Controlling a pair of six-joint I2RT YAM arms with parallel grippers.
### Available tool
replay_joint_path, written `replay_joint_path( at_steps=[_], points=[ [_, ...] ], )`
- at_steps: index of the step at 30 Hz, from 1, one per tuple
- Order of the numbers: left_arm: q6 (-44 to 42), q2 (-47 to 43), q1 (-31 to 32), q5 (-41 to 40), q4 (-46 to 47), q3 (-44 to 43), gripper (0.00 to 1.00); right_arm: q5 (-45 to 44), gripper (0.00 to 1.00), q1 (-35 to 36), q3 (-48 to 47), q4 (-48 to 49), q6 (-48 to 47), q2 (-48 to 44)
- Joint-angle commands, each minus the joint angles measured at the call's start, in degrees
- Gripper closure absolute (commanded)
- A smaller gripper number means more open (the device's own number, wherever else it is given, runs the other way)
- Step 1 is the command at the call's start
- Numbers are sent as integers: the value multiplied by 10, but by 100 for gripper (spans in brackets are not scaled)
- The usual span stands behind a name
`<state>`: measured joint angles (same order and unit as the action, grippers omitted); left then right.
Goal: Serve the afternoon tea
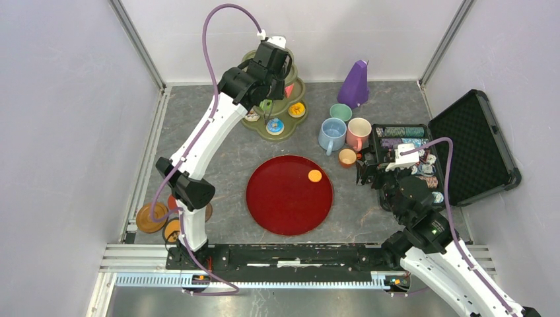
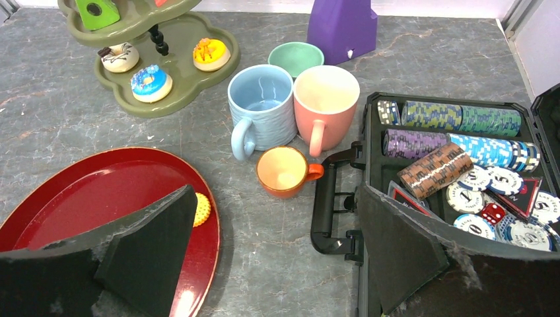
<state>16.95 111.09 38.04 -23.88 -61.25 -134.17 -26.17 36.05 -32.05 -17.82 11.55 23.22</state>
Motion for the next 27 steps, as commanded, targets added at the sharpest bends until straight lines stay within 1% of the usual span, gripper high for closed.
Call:
replay_joint_path(
  at_steps=[1,11,14,22,27],
  points=[
    [-20,7,-5,0,13,-7,59,-8,2,1,-25,4,3,-11],
    [-19,4,-5,4,12,-2,49,-8,2,1,-25,5,5,-7],
    [-23,-4,-5,7,13,-7,48,-7,2,2,-25,7,5,-5],
    [-30,-53,-5,6,13,-12,45,-5,2,2,-22,11,5,2],
    [-31,-100,-5,12,13,5,44,3,2,2,-19,18,7,10]
  ],
)
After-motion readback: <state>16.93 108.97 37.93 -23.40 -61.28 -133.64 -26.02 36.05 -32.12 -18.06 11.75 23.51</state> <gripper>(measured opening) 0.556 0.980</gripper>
